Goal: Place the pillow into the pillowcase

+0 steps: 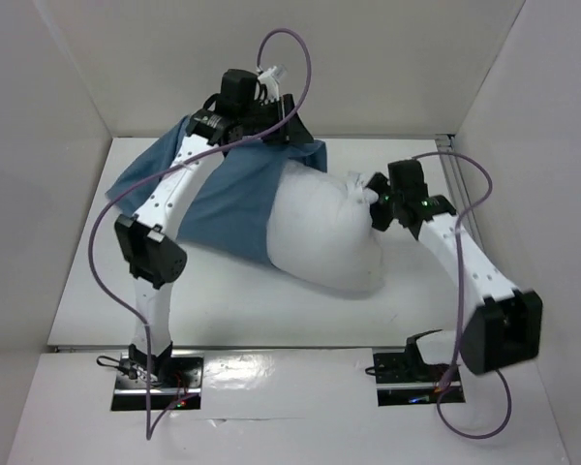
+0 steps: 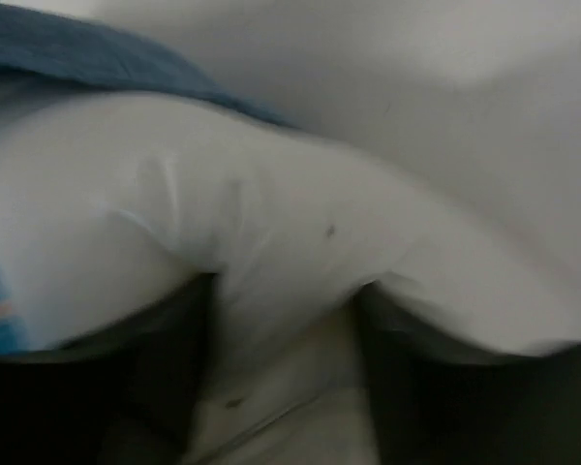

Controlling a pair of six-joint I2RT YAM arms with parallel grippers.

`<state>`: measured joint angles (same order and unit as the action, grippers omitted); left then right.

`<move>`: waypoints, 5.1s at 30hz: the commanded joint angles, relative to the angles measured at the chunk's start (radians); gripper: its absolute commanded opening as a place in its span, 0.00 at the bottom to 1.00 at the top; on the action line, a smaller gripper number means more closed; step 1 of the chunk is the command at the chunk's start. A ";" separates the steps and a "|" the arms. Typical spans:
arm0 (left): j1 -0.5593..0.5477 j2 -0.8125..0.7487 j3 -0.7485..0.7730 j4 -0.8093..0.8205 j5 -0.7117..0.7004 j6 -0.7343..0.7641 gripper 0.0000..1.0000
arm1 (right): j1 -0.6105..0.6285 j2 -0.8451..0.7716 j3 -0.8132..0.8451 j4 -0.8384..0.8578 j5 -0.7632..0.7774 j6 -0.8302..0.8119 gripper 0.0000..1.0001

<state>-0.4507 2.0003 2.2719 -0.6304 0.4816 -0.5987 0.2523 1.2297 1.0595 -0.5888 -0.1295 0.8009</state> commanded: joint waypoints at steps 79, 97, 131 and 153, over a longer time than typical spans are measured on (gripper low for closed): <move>-0.244 -0.288 -0.001 0.127 0.152 -0.021 0.00 | 0.143 0.056 0.160 0.750 -0.274 -0.055 0.00; -0.299 -0.287 -0.513 0.033 -0.049 0.060 0.00 | 0.153 -0.225 -0.073 0.532 -0.153 -0.120 0.00; -0.329 -0.279 -0.266 0.196 0.149 -0.082 0.00 | 0.111 -0.164 -0.192 0.738 -0.196 -0.120 0.00; -0.281 -0.277 -0.203 -0.130 -0.028 0.183 0.97 | 0.111 -0.374 -0.459 0.266 -0.127 -0.235 0.73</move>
<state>-0.7475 1.6917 1.9224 -0.7334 0.4843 -0.5232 0.3576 0.8585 0.5068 -0.1951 -0.3290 0.6540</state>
